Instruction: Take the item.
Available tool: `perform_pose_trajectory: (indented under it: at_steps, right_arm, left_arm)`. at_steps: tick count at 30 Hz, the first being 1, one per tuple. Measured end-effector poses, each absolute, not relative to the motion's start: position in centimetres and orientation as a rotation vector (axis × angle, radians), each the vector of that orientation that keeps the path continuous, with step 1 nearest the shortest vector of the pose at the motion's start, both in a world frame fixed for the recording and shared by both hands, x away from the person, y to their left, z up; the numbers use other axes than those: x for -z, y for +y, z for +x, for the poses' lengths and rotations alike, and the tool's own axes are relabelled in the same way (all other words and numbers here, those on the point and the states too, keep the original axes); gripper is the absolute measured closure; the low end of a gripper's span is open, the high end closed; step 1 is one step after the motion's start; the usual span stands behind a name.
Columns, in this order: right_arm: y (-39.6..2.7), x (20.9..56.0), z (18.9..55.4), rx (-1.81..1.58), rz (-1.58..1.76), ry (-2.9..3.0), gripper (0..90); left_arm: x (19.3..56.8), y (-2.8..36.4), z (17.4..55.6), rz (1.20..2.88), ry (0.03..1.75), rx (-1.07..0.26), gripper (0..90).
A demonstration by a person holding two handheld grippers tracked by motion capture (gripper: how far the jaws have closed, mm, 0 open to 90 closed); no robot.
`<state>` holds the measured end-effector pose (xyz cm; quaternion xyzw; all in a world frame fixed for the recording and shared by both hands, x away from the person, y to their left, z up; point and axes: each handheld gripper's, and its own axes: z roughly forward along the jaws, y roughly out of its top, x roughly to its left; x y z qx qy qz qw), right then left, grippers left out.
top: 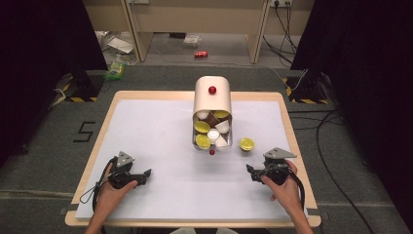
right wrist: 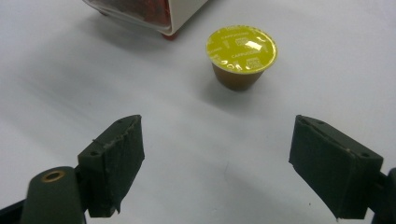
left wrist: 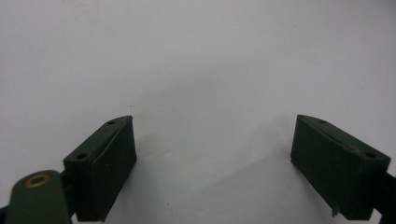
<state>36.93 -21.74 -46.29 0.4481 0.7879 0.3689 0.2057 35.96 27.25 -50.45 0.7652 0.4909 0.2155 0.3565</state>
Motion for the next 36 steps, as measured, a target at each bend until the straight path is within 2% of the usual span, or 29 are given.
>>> perform_pose_trajectory:
  at_steps: [36]
  right_arm:
    - [-23.3, 48.4, 32.7, -1.002, 1.270, 2.239, 17.2]
  left_arm:
    - [50.5, 27.2, 35.9, 1.976, 1.268, -0.559, 13.5]
